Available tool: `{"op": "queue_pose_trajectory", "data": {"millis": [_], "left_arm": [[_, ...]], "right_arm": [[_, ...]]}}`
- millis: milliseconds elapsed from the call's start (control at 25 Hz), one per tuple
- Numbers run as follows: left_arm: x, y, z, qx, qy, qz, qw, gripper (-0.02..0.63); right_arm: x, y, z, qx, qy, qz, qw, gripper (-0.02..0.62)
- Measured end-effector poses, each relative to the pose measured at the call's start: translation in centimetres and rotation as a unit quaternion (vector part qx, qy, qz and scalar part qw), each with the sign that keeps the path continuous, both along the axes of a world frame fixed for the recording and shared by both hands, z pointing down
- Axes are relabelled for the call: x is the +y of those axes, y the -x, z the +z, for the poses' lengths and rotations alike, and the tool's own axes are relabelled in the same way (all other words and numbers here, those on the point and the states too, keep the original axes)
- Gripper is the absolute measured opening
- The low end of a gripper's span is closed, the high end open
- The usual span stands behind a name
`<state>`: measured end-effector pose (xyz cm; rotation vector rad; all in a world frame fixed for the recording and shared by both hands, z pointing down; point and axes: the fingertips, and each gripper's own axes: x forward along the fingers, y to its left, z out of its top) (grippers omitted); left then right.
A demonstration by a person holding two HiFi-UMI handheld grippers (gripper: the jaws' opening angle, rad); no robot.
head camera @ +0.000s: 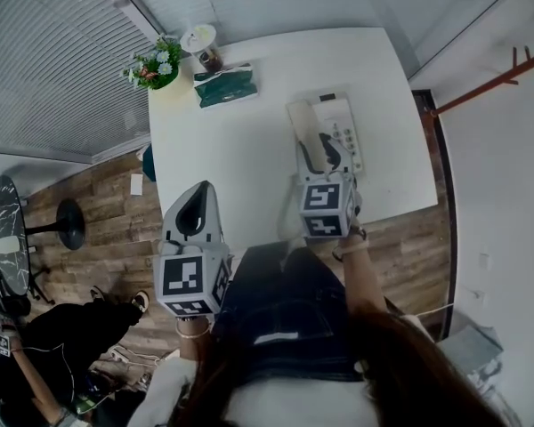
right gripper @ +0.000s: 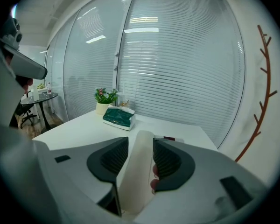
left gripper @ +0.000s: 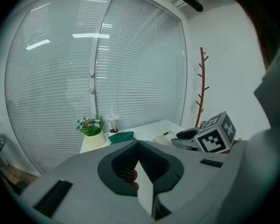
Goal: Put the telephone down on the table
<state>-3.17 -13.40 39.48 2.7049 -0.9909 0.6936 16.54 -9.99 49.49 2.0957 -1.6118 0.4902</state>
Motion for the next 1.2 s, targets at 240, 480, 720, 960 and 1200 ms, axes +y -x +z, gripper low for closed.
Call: {"op": "queue_pose_trajectory", "data": {"millis": [240, 480, 720, 960, 1200], "left_arm": [[-0.3, -0.2, 0.3, -0.008, 0.003, 0.003, 1.0, 0.0], [-0.7, -0.3, 0.7, -0.016, 0.009, 0.005, 0.9998, 0.0], [-0.9, -0.4, 1.1, -0.021, 0.01, 0.008, 0.9997, 0.0], [-1.1, -0.1, 1.2, -0.028, 0.009, 0.01, 0.9995, 0.0], [-1.5, 0.2, 1.3, -0.034, 0.007, 0.012, 0.9993, 0.0]], "right_arm": [[-0.1, -0.2, 1.2, -0.008, 0.014, 0.002, 1.0, 0.193], [-0.1, -0.5, 2.5, -0.013, 0.029, 0.005, 0.999, 0.216], [0.0, -0.7, 3.9, -0.027, 0.04, 0.013, 0.999, 0.238], [-0.2, -0.8, 4.8, -0.031, 0.046, 0.02, 0.998, 0.251], [-0.6, -1.1, 5.8, -0.039, 0.047, 0.035, 0.998, 0.255]]}}
